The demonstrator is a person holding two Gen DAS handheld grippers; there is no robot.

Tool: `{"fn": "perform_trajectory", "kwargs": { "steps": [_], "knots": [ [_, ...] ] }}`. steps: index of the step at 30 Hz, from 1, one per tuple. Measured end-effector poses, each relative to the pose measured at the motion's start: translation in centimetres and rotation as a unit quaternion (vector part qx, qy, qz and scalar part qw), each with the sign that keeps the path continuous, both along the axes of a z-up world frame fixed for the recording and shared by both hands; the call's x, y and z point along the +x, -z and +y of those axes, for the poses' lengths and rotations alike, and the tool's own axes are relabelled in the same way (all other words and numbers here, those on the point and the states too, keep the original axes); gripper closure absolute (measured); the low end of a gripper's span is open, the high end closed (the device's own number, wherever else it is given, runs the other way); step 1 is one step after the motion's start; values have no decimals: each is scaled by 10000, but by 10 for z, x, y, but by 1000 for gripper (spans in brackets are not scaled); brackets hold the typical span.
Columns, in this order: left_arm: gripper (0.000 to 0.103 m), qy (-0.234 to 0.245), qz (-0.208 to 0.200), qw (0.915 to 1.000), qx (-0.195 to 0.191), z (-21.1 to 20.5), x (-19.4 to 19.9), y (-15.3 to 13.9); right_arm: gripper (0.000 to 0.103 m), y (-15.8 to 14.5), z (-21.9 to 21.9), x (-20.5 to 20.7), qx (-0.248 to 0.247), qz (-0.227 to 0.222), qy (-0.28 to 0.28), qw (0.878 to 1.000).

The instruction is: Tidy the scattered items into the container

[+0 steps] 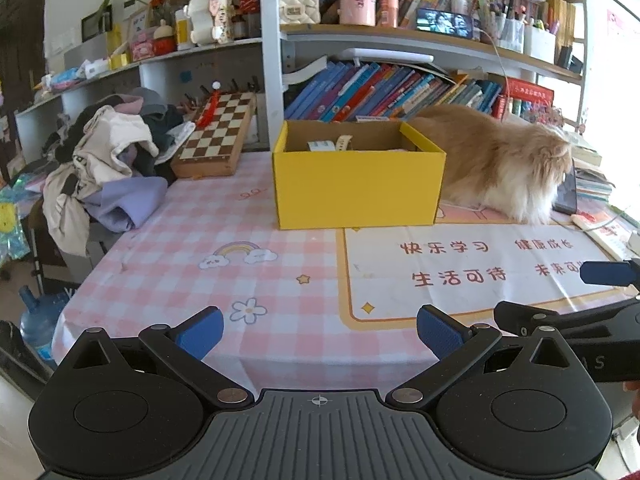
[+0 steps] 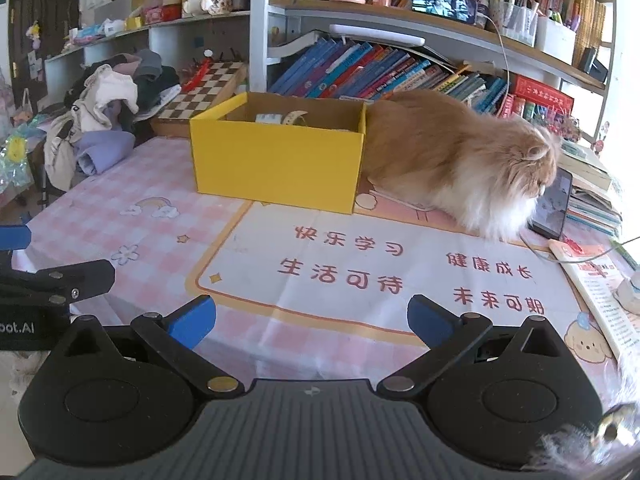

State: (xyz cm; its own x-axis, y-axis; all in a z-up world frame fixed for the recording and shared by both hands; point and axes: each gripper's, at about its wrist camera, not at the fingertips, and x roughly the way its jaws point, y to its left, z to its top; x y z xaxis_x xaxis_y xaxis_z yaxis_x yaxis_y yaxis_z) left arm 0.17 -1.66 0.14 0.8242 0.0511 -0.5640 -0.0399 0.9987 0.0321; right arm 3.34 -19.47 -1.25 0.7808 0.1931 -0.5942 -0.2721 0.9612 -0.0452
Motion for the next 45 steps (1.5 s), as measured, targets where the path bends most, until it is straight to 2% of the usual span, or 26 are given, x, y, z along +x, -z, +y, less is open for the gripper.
{"fn": "perform_trajectory", "kwargs": {
  "steps": [45],
  "knots": [
    [0, 58, -14, 9999, 86, -10, -1, 0, 0, 1, 7, -10, -30, 2, 73, 10000]
  ]
}}
